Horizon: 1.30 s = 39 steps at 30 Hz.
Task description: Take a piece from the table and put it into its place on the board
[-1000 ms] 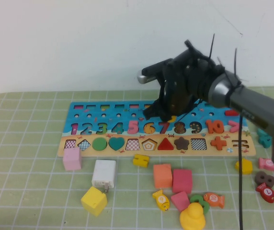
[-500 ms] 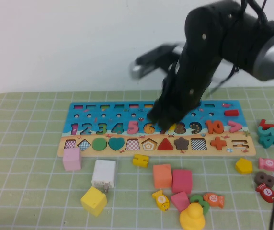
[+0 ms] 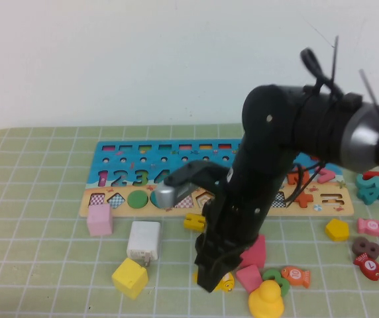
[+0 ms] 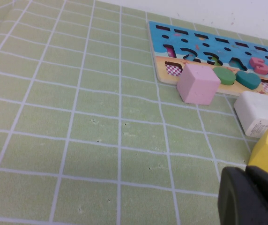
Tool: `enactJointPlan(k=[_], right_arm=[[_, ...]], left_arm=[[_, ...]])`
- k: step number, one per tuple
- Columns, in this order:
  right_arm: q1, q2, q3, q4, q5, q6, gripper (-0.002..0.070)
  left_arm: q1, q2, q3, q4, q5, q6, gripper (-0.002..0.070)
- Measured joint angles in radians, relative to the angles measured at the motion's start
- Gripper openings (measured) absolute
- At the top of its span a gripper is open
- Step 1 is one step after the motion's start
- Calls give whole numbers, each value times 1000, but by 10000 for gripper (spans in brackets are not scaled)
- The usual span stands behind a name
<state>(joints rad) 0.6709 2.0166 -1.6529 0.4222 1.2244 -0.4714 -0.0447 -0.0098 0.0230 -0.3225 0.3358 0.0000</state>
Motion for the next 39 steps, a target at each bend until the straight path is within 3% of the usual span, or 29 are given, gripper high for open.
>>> enactJointPlan(k=[11,30,39], right_arm=[[0,79,1,111,-10,-28,283],[0,118,1,123,-15,-26,283],[0,118,1,267,-154,-33,284]], left_arm=[[0,0,0,0,0,0,-1],[0,0,0,0,0,0,-1],[0,0,0,0,0,0,-1]])
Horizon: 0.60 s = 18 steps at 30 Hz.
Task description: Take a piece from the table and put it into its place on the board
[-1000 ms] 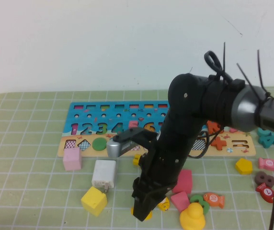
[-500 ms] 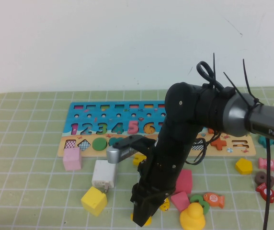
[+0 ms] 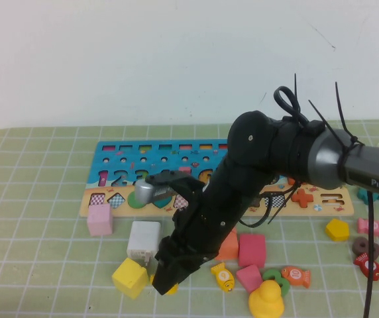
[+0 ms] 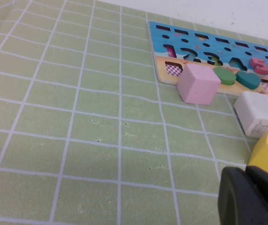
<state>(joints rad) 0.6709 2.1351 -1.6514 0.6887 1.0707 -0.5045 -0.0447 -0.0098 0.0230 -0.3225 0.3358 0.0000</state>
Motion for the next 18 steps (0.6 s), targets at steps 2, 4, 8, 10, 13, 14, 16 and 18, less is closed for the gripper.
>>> enactJointPlan(k=[2,4,8,10,13,14,16,18], right_arm=[[0,0,0,9,-9,-2,298],[0,0,0,9,-11,-2,338],[-4,0,0,9,-15,-2,432],[-13,0,0,11,-15,10,452],[-36,0,0,20,-15,33,461],[-47,0,0,25,-15,40,459],[-68,-4,0,25,-15,54,446],[-85,-13,0,25,-13,56,413]], left_arm=[[0,0,0,0,0,0,-1],[0,0,0,0,0,0,-1],[0,0,0,0,0,0,-1],[0,0,0,0,0,0,-1],[0,0,0,0,0,0,-1],[0,0,0,0,0,0,-1],[0,0,0,0,0,0,-1],[0,0,0,0,0,0,-1]])
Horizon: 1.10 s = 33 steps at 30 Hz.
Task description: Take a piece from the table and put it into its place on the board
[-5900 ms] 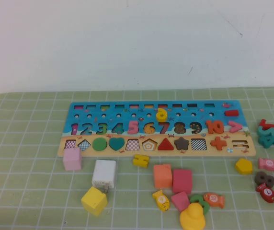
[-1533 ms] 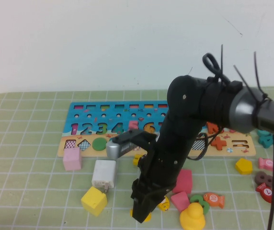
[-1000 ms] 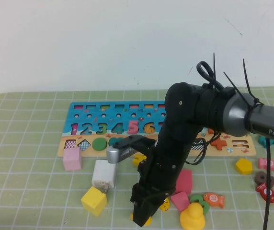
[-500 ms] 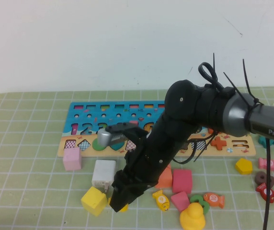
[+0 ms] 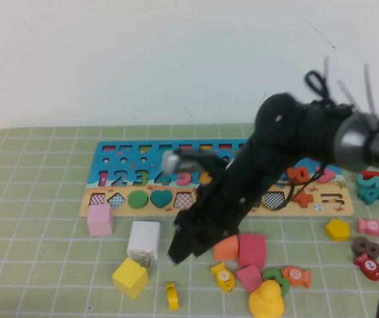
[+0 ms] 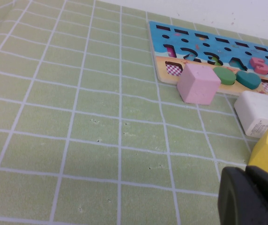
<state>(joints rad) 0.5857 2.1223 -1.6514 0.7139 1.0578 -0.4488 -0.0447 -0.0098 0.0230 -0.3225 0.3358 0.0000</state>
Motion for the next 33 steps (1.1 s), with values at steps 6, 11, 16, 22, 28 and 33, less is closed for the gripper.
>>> enactJointPlan(k=[6,11,16,22,28,33], right_arm=[[-41,-76,0,2,14,-2,183],[-45,-152,0,2,30,-40,27],[-16,-184,0,0,57,-61,3],[118,-148,0,-8,80,-85,0],[179,-54,0,-24,55,-59,0],[179,16,0,-78,46,-20,-1]], left_arm=[[0,0,0,0,0,0,-1],[0,0,0,0,0,0,-1],[0,0,0,0,0,0,-1],[0,0,0,0,0,0,-1],[0,0,0,0,0,0,-1],[0,0,0,0,0,0,-1]])
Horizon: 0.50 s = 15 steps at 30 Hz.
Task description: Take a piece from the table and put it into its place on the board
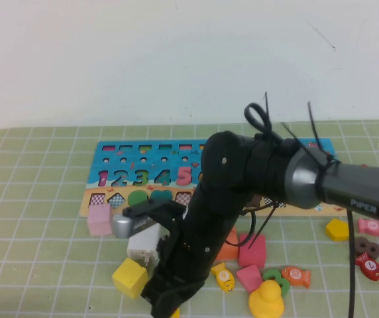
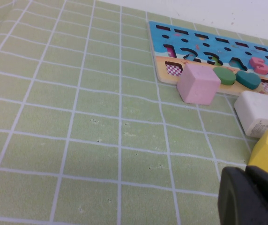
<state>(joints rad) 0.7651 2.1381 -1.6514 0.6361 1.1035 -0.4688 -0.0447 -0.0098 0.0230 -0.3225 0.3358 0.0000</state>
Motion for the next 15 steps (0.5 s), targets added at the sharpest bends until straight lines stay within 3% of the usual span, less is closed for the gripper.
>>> enactJointPlan(k=[15], right_arm=[[0,16,0,-115,-6,96,-1]], left_arm=[[0,0,0,0,0,0,-1]])
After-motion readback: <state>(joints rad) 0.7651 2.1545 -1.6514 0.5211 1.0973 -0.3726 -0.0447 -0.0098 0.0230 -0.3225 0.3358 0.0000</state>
